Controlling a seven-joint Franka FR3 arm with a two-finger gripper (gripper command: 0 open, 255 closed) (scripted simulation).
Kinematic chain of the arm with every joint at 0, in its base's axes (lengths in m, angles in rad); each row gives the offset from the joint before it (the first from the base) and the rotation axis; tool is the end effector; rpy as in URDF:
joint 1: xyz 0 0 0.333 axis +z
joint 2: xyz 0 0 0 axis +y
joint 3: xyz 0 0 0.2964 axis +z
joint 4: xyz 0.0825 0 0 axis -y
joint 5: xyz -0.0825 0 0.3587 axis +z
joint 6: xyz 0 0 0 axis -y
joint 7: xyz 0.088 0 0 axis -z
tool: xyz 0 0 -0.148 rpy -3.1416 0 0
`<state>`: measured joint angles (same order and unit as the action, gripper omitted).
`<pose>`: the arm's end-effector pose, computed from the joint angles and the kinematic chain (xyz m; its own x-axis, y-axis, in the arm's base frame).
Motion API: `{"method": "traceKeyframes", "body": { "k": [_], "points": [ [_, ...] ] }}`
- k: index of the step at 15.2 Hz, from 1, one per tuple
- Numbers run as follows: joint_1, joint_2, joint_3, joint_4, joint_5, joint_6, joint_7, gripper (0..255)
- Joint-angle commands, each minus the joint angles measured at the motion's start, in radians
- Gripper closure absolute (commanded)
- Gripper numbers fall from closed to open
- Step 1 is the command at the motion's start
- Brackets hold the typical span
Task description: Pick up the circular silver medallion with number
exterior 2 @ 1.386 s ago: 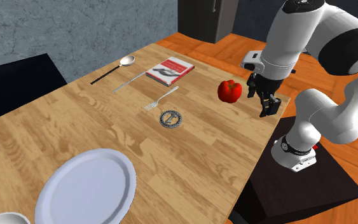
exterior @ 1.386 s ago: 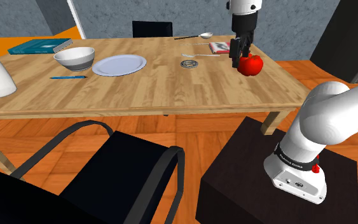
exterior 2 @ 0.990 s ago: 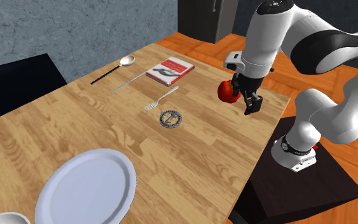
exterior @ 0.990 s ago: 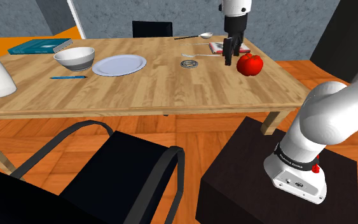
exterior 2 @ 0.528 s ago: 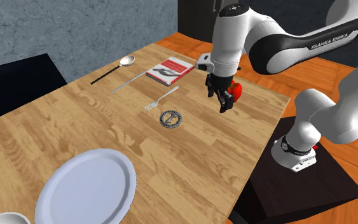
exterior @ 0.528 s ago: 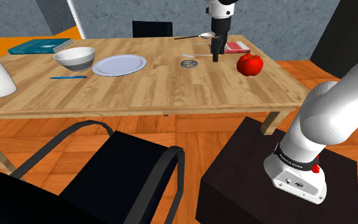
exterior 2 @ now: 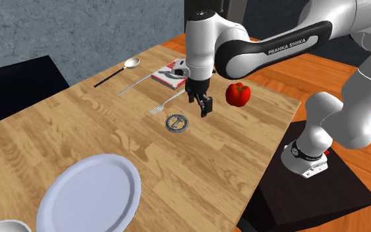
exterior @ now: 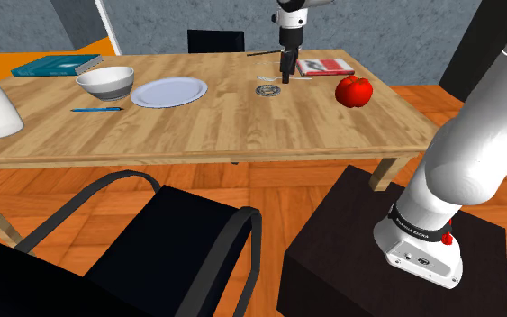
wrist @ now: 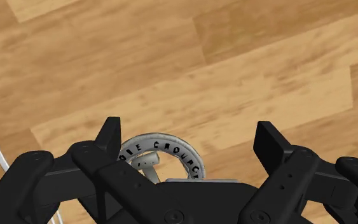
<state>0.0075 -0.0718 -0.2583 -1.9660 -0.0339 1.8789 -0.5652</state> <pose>0.4959 -0.1329 0.4482 0.9472 0.3199 -0.0223 0.3201 -0.9474 0.0022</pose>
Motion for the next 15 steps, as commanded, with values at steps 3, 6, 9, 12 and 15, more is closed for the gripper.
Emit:
{"method": "traceKeyframes", "body": {
  "k": [3,6,9,12,15],
  "points": [
    [-0.012,0.164,-0.017,0.162,0.070,0.004,-0.117,0],
    [-0.031,0.284,-0.015,0.298,0.123,-0.012,-0.190,0],
    [-0.032,0.290,-0.013,0.265,0.125,0.027,-0.192,0],
    [-0.032,0.298,-0.012,0.235,0.128,0.064,-0.195,0],
    [-0.032,0.303,-0.011,0.220,0.130,0.084,-0.197,0]
  ]
}}
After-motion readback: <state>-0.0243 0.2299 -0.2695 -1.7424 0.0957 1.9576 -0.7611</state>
